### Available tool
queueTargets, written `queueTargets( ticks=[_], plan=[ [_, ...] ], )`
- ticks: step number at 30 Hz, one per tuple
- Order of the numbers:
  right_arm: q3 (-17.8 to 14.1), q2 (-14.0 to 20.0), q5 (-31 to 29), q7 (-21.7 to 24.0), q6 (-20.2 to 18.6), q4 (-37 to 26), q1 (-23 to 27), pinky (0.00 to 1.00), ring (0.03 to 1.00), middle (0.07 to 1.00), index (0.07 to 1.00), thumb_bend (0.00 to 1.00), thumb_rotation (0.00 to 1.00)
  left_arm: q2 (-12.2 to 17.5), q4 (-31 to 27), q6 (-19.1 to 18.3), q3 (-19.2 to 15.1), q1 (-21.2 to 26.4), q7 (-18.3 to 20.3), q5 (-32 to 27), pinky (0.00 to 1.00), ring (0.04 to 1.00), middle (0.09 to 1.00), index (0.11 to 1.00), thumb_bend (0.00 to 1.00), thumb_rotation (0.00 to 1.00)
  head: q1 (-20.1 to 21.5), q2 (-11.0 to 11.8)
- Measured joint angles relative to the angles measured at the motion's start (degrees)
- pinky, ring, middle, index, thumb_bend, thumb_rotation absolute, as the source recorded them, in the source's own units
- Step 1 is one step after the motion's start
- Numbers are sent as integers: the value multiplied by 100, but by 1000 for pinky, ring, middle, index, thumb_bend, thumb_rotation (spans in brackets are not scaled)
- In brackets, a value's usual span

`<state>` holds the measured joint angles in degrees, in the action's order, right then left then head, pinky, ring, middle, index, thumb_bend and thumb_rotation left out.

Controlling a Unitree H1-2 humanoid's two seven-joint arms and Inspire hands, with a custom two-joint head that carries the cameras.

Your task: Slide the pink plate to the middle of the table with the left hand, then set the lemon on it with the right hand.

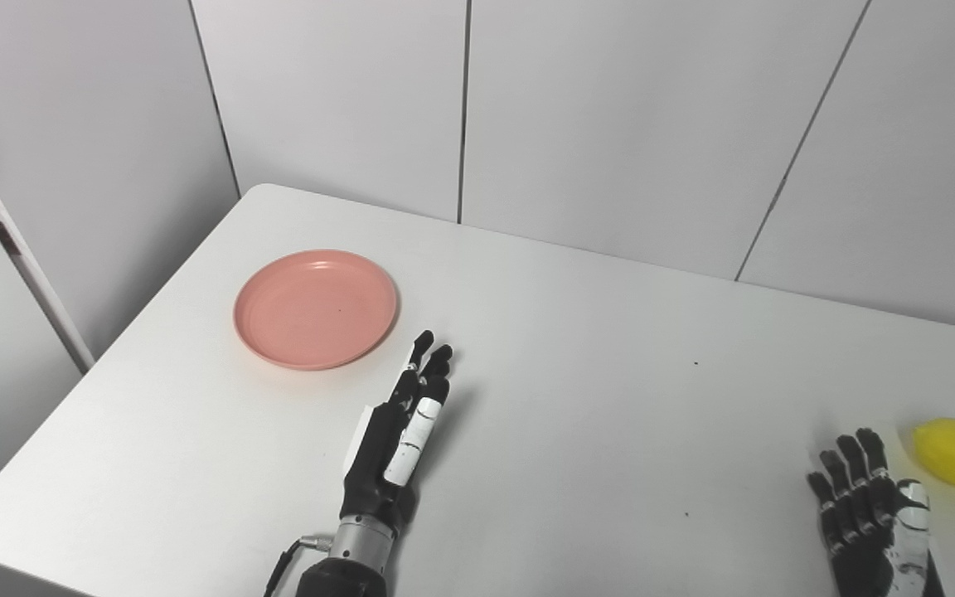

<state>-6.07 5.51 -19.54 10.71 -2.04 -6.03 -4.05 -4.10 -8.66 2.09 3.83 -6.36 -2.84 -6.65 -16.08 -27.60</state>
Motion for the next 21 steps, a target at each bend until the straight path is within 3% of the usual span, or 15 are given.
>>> queueTargets(
  ticks=[12,21],
  plan=[
    [-51,11,-59,7,8,135,74,1000,1000,1000,1000,691,1000,-78,125,112,-30,41,-10,80,1000,965,944,951,689,782,-62,246],
    [-69,19,-72,1,9,138,75,1000,1000,1000,1000,705,1000,-99,145,147,-33,51,-10,122,1000,962,944,949,711,791,35,141]
  ],
)
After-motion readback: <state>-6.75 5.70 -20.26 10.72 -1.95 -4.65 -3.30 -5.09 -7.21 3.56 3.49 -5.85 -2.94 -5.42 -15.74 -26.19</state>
